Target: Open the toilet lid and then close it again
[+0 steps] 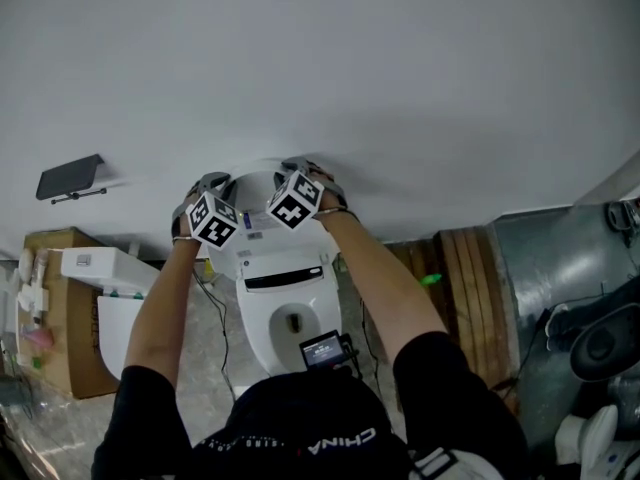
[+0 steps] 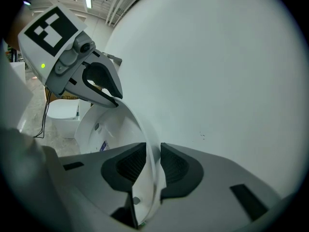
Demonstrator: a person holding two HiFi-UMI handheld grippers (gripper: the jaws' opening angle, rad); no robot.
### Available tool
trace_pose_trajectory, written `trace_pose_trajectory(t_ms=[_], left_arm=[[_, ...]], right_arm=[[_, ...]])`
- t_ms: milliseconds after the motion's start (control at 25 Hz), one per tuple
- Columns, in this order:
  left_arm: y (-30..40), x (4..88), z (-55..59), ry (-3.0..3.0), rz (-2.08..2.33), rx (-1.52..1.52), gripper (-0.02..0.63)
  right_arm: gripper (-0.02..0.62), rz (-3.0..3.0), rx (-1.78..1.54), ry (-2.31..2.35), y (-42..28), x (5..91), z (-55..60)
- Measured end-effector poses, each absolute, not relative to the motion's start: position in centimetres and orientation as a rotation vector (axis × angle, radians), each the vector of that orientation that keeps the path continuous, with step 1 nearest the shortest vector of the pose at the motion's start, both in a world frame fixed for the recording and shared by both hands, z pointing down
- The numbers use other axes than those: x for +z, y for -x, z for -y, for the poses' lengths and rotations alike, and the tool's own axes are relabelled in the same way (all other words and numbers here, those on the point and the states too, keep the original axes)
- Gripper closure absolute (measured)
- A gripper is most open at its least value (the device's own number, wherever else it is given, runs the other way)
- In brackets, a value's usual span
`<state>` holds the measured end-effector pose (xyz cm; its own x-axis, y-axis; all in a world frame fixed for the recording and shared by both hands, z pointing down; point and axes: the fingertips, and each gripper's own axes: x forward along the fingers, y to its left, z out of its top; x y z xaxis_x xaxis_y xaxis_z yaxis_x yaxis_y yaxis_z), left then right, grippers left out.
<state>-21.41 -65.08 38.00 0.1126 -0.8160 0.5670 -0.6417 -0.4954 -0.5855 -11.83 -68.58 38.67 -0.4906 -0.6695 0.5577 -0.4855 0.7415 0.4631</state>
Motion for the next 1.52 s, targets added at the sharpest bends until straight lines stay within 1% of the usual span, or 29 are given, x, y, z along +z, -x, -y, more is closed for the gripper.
trace_pose_trajectory(t_ms=[200, 280, 400, 480, 560, 760, 840, 880, 920, 960, 1000, 1040, 1120, 1360, 1520], left_arm=[[20.8, 38.3, 64.1, 2.242, -1.441, -1.338, 0.54], [21.2, 38.4, 63.4, 2.255, -1.448, -1.347, 0.536], [21.9, 38.5, 62.4, 2.273, -1.464, -1.352, 0.499], [22.3, 38.4, 61.4, 2.314, -1.512, -1.308, 0.437], [22.9, 38.3, 59.9, 2.337, -1.579, -1.246, 0.422], [23.2, 38.6, 55.5, 2.263, -1.72, -1.119, 0.419], [22.1, 39.2, 53.7, 2.263, -1.717, -1.074, 0.42], [21.4, 39.6, 52.8, 2.278, -1.708, -1.054, 0.423], [20.7, 40.0, 52.0, 2.284, -1.702, -1.036, 0.438], [20.3, 40.2, 51.2, 2.276, -1.707, -1.02, 0.484], [19.9, 40.3, 50.6, 2.262, -1.719, -1.008, 0.566], [19.6, 40.4, 50.1, 2.249, -1.731, -1.006, 0.584], [18.8, 40.8, 49.3, 2.251, -1.731, -1.023, 0.594], [15.3, 41.3, 45.5, 2.395, -1.688, -1.006, 0.595], [13.5, 42.2, 42.0, 2.458, -1.747, -0.988, 0.595]], right_arm=[[0.499, 2.193, -0.267, -0.834, 11.5, 38.7, 67.7], [0.486, 2.204, -0.256, -0.818, 11.6, 38.6, 67.1], [0.436, 2.242, -0.241, -0.786, 11.5, 38.2, 66.2], [0.398, 2.28, -0.227, -0.785, 11.0, 37.5, 65.5], [0.388, 2.333, -0.2, -0.819, 10.1, 36.8, 64.7], [0.39, 2.494, -0.037, -0.904, 7.5, 36.8, 60.8], [0.409, 2.505, -0.023, -0.894, 6.6, 37.9, 59.0], [0.442, 2.495, -0.031, -0.893, 6.1, 38.5, 58.3], [0.5, 2.484, -0.035, -0.892, 5.7, 39.2, 57.5], [0.536, 2.476, -0.029, -0.884, 5.3, 39.9, 56.8], [0.556, 2.473, -0.013, -0.868, 5.0, 40.6, 56.2], [0.566, 2.473, 0.005, -0.848, 4.8, 41.0, 55.6], [0.579, 2.492, 0.033, -0.812, 4.5, 41.3, 54.5], [0.581, 2.58, 0.069, -0.712, 3.5, 40.8, 52.1], [0.581, 2.608, 0.193, -0.568, 2.7, 42.6, 49.4]])
